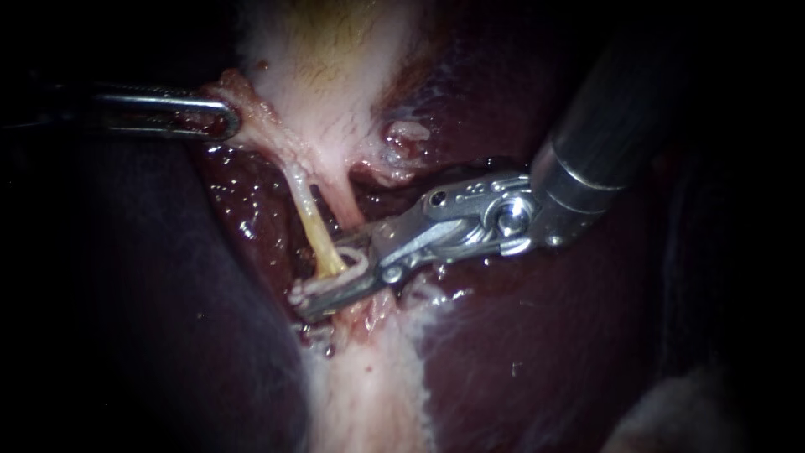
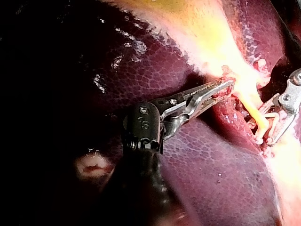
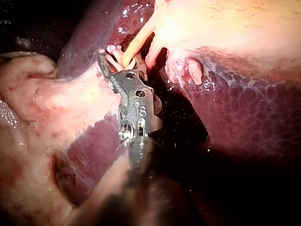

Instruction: Clipping second clip left tube

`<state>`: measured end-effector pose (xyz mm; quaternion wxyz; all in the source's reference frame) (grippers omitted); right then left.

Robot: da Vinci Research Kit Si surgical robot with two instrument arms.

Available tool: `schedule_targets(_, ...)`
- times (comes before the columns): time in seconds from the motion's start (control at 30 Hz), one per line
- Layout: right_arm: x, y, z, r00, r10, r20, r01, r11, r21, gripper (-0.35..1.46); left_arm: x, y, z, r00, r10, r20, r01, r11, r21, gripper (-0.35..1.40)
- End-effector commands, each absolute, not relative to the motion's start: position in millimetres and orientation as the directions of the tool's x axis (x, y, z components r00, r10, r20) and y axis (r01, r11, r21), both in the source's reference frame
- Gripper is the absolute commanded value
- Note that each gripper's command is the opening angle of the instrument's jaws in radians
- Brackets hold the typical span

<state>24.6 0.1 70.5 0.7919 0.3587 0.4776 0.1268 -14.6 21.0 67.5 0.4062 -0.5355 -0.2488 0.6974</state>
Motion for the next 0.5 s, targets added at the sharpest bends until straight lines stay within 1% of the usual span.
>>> schedule_targets(0.03, 24.6, 0.1, 70.5, 0.506, 0.549, -0.665, 0.139, 0.709, 0.691, 0.45, -14.6, 21.0, 67.5, -0.097, 0.833, -0.545, -0.3, -0.546, -0.782, -0.35)
schedule_targets(0.3, 24.7, 0.0, 69.5, 0.442, 0.593, -0.673, 0.153, 0.689, 0.708, 0.45, -14.6, 21.0, 67.5, -0.097, 0.833, -0.545, -0.3, -0.546, -0.782, -0.35)
schedule_targets(0.4, 24.8, -0.1, 68.4, 0.427, 0.606, -0.671, 0.18, 0.67, 0.72, 0.45, -14.6, 20.9, 67.5, -0.097, 0.833, -0.545, -0.3, -0.546, -0.782, -0.35)
schedule_targets(0.5, 24.9, -0.6, 67.3, 0.431, 0.599, -0.675, 0.231, 0.649, 0.725, 0.45, -14.6, 20.9, 67.5, -0.097, 0.833, -0.545, -0.3, -0.546, -0.782, -0.35)
